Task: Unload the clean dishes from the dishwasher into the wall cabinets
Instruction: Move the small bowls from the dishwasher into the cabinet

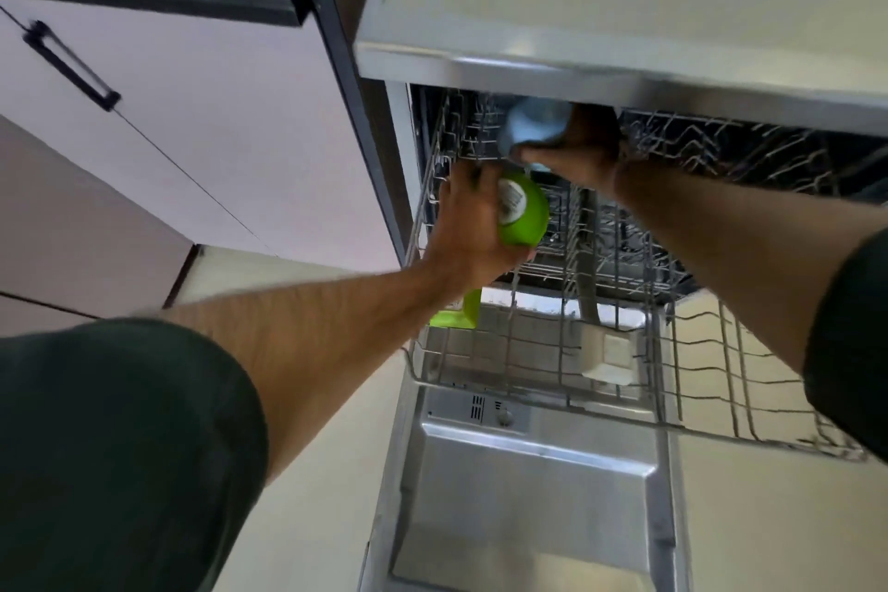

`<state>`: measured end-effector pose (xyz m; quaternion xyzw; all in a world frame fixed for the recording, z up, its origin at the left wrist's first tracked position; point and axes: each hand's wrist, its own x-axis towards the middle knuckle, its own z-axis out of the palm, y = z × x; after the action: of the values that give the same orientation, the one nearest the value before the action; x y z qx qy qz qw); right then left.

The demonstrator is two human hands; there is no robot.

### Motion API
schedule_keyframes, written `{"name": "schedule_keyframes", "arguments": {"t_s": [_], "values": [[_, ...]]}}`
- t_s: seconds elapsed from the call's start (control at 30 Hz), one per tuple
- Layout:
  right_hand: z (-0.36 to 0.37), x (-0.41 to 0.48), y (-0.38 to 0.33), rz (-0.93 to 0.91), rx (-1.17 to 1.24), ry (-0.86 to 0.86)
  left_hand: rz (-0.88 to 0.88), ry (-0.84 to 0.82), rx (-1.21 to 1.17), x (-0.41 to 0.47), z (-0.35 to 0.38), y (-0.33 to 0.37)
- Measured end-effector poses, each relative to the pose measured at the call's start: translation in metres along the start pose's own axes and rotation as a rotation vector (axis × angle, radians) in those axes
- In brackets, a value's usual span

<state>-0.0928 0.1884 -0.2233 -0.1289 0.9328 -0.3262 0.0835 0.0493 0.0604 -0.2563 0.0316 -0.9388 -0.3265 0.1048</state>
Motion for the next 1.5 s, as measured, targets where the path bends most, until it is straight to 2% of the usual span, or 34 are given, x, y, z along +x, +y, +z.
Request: {"name": "schedule_keyframes", "arguments": {"t_s": [0.27, 0.43, 0.6, 0.73, 1.03, 1.5], "values": [[-0.020, -0.104, -0.063, 0.097, 0.101, 0.031, -0.067, -0.037, -0.076, -0.076, -0.106, 0.035], [-0.037, -0.164, -0.142, 0.096, 0.062, 0.005, -0.193, 0.012, -0.014, -0.122, -0.197, 0.036], [-0.048, -0.205, -0.249, -0.037, 0.078, -0.022, -0.289, 0.055, 0.019, -0.158, -0.324, 0.036], [-0.059, -0.236, -0.353, -0.117, 0.088, -0.049, -0.363, 0.148, 0.059, -0.183, -0.429, 0.035], [-0.082, -0.284, -0.582, -0.453, 0.137, -0.114, -0.531, 0.413, 0.144, -0.237, -0.649, 0.034], [-0.069, -0.292, -0.866, -0.832, 0.248, -0.223, -0.718, 0.755, 0.265, -0.276, -0.909, 0.004]]}}
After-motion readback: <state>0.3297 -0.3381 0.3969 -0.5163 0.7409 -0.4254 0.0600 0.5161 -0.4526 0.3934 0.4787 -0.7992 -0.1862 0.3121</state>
